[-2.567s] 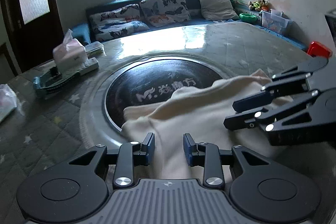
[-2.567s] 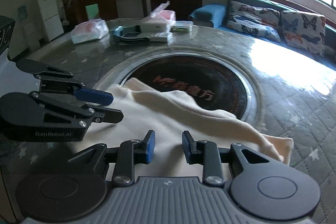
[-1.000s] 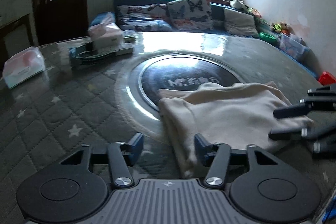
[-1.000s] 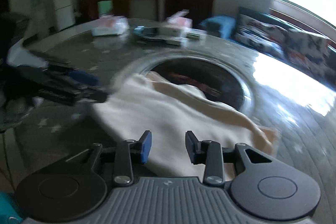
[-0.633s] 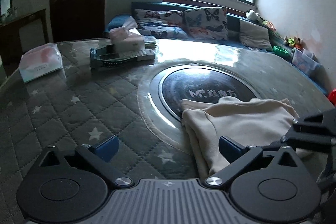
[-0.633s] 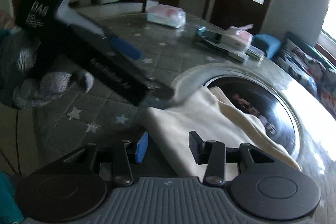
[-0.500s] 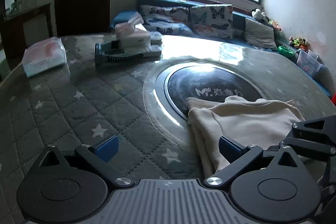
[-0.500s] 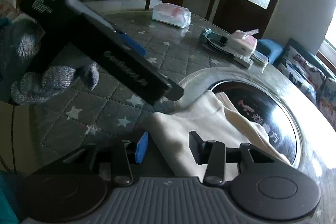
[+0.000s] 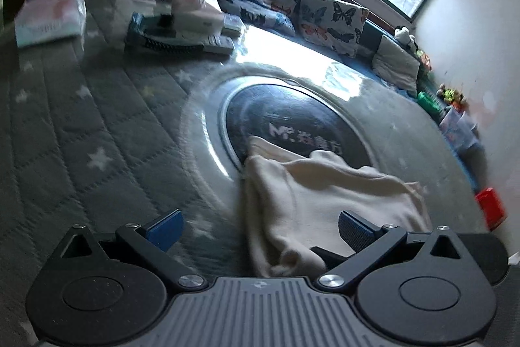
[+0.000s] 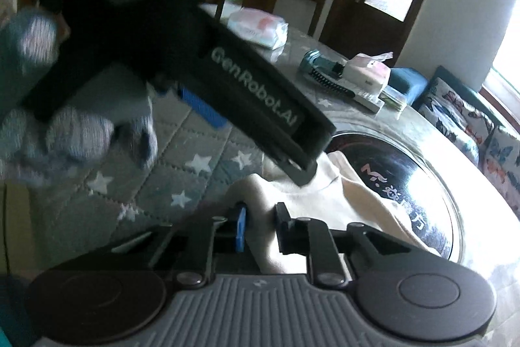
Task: Fold clothes
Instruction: 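Grasp the folded sweatshirt edge with the right tool and tuck it under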
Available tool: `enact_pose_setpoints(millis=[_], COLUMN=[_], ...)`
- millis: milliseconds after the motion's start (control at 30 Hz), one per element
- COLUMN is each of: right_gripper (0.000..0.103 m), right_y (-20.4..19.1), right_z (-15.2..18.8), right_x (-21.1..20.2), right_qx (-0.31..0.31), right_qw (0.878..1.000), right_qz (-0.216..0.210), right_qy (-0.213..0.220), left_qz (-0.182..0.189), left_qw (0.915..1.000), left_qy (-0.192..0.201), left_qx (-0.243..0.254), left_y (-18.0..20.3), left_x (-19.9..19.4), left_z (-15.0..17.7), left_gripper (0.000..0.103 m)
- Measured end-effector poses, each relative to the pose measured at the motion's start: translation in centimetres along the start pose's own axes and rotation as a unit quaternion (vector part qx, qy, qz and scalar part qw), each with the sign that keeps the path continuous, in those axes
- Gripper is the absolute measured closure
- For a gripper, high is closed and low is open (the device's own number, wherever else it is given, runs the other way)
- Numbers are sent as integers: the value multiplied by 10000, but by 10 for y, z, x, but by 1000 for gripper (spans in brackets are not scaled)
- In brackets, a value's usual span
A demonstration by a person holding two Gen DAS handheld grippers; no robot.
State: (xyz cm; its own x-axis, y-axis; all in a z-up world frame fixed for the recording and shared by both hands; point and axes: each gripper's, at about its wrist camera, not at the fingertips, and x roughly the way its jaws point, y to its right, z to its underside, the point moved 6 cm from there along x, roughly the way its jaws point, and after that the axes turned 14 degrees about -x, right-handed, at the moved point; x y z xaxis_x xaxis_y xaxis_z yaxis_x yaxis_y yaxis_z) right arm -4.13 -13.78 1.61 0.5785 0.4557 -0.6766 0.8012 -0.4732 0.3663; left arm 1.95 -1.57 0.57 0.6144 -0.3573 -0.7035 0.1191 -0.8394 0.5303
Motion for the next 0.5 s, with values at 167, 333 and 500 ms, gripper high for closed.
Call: enact_pose_setpoints(millis=[167, 333, 500], right_gripper=[91, 94, 94], right_y=[17, 27, 30], right_z=[1, 7, 14], right_x=[-14, -29, -42], right_qx=[456, 736, 930], right_qw=[9986, 9963, 9938], right_qz=[-71, -111, -196], right_qy=[240, 429, 575], left_qz=[248, 516, 766], left_qw=[9960, 9863, 9793], left_qy=[-356, -680, -854], left_qx=[-786, -1411, -1669], left_y=[3, 7, 15], left_x=[11, 22, 31], left_z=[0, 1, 7], left_gripper=[0, 1, 22])
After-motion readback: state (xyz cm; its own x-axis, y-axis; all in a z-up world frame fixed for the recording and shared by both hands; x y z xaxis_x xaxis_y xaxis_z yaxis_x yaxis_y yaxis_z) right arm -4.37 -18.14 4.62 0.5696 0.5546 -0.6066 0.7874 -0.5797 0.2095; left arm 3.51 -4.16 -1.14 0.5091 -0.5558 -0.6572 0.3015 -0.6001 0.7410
